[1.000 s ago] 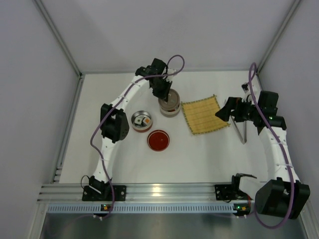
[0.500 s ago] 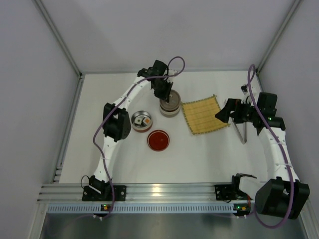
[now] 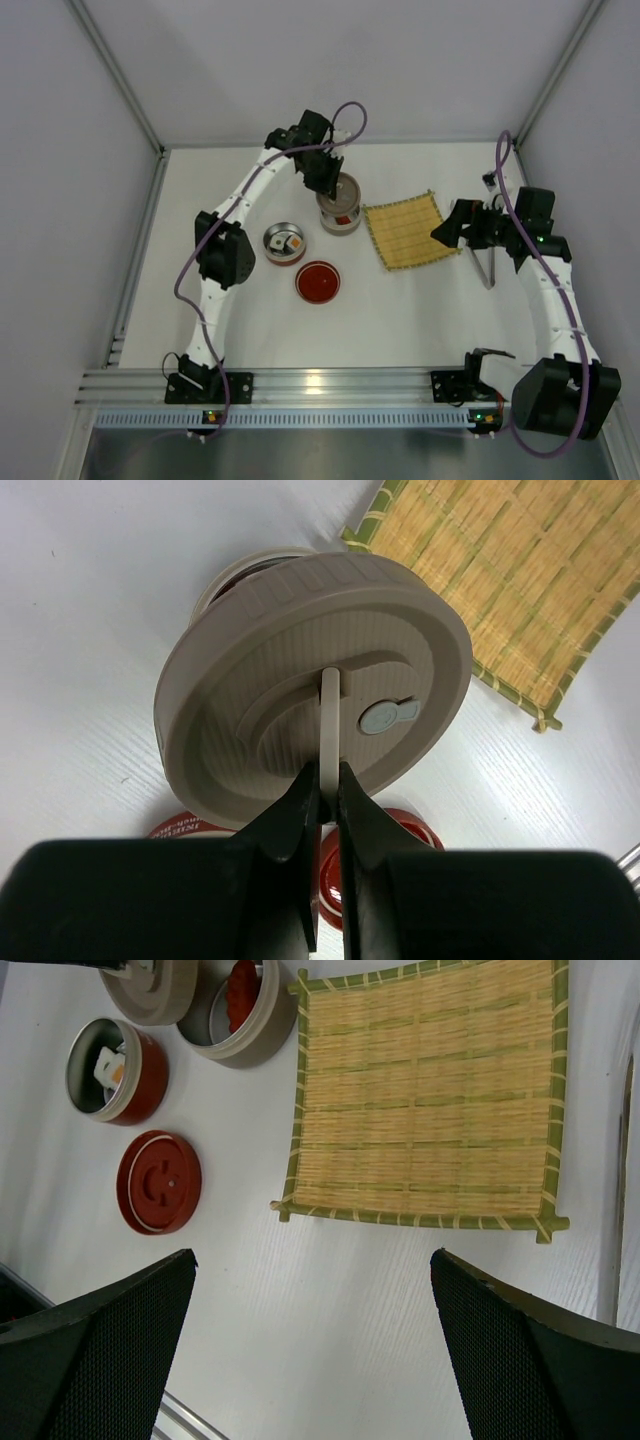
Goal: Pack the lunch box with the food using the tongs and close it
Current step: Close the box lid on the packing box.
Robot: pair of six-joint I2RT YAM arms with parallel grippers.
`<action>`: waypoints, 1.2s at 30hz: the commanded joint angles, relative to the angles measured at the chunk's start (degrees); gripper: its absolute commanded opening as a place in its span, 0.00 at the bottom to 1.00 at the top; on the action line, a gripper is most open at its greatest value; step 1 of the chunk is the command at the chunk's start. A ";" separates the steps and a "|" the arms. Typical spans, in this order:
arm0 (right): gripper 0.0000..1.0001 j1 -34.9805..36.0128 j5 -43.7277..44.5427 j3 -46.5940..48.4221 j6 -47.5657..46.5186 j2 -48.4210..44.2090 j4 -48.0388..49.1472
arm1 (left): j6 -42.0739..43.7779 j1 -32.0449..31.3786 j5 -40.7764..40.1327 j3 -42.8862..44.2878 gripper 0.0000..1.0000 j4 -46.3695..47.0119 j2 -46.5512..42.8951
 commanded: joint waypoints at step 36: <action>0.99 -1.34 -0.35 -1.20 -0.72 1.39 2.76 | -0.38 0.12 1.73 4.59 0.06 0.61 9.17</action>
